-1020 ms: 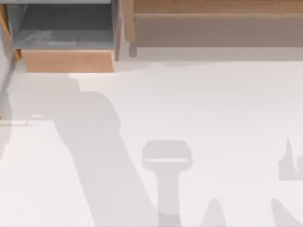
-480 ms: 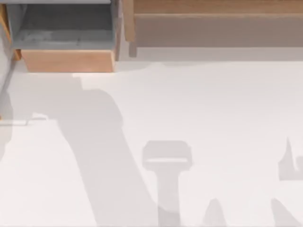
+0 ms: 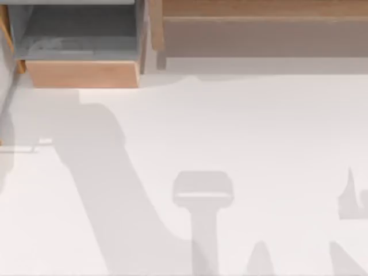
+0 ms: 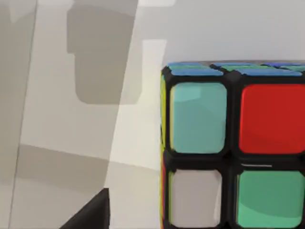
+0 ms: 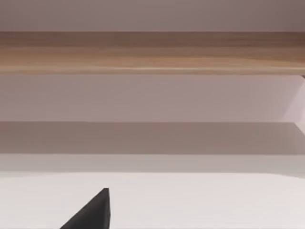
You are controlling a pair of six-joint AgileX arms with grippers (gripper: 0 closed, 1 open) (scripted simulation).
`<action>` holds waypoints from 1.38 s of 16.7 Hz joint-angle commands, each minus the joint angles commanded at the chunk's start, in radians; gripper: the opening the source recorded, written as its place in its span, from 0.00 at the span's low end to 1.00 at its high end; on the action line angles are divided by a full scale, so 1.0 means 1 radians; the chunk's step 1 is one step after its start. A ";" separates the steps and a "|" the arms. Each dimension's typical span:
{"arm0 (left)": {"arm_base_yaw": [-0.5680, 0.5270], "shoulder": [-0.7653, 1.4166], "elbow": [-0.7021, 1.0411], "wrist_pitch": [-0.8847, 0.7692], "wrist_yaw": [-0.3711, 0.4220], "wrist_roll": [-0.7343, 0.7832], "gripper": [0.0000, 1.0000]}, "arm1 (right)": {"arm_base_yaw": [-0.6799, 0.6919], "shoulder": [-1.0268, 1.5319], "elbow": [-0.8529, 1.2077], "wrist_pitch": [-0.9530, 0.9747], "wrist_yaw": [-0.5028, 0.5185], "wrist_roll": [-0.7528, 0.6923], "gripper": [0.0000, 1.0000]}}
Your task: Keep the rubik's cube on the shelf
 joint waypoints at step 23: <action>-0.009 0.043 -0.007 0.052 0.004 -0.006 0.00 | 0.000 0.000 0.000 0.000 0.000 0.000 1.00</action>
